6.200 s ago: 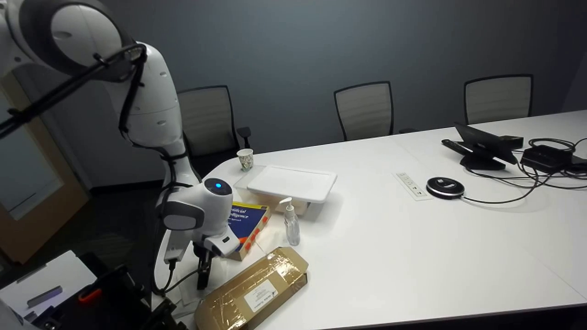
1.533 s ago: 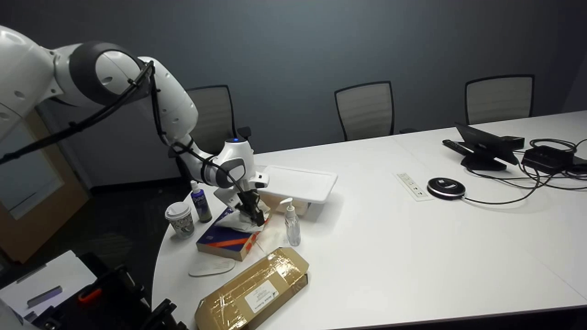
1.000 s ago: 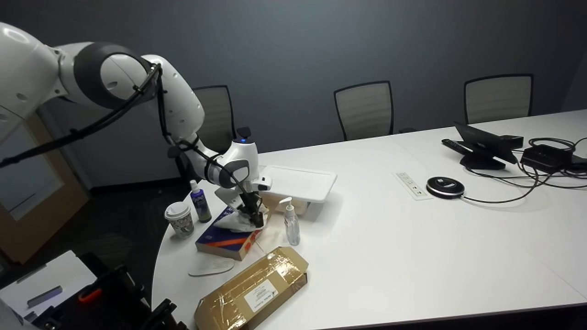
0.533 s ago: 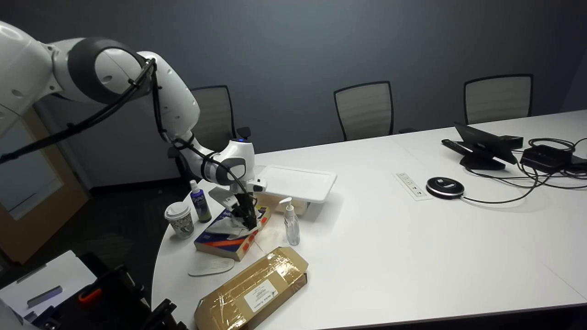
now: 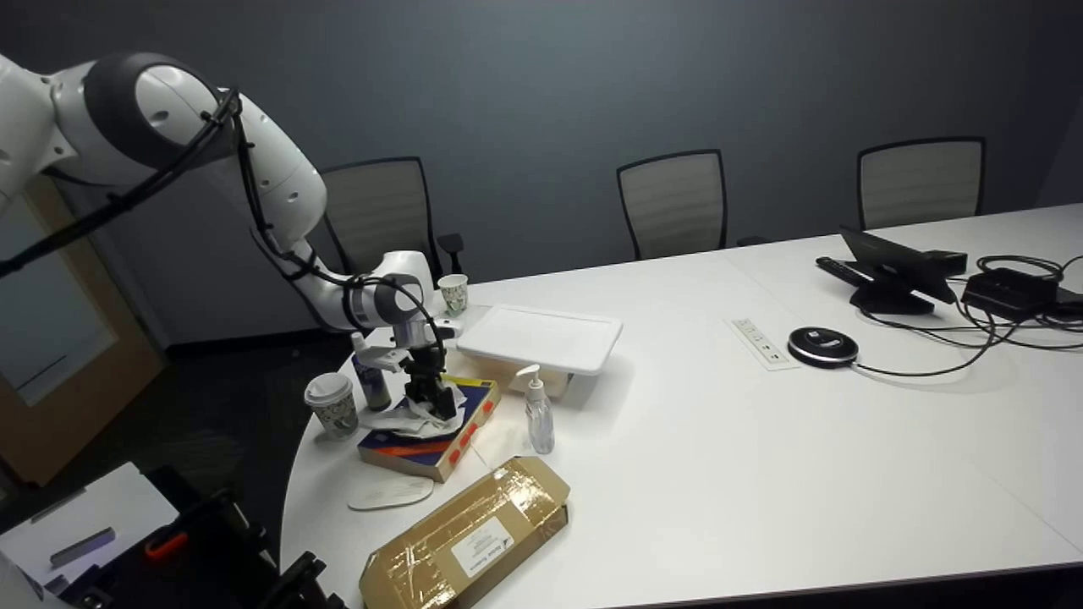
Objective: Use the white napkin to wipe the top of the blue book.
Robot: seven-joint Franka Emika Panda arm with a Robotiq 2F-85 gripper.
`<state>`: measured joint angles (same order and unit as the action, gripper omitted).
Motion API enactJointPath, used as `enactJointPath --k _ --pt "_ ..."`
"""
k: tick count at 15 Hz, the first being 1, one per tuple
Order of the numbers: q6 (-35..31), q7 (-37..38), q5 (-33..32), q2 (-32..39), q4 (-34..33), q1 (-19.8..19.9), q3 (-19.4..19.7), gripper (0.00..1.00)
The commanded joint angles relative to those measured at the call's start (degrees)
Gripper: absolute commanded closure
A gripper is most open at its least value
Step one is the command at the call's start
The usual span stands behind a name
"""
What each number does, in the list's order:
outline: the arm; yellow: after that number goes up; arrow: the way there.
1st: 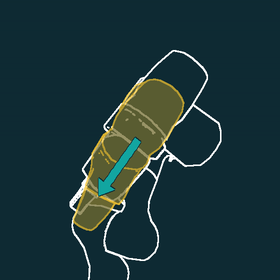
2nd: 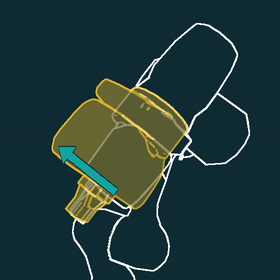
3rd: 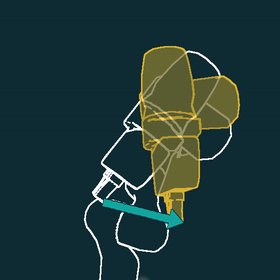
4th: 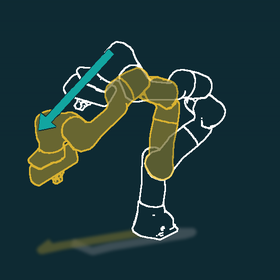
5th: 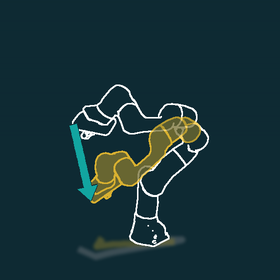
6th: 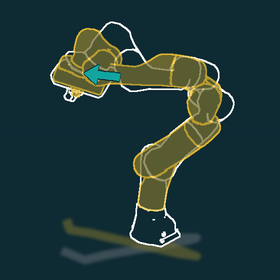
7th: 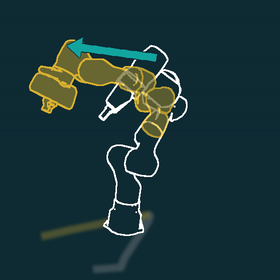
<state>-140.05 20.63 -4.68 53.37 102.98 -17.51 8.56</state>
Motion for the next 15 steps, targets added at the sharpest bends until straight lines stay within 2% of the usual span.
enactJointPath --k 1,5,10,12,15 --pt "5.6 1.1 -1.9 0.0 0.7 -1.1 -0.8 1.0" --pt "6.2 -0.5 -0.8 0.4 0.2 0.7 -3.3 1.0" --pt "-0.4 0.3 1.1 1.4 0.3 3.5 -5.0 1.0" --pt "-3.9 1.9 0.6 1.4 1.1 3.1 -3.8 1.0" --pt "-9.7 4.7 -1.4 0.8 3.2 0.5 -0.5 1.0"
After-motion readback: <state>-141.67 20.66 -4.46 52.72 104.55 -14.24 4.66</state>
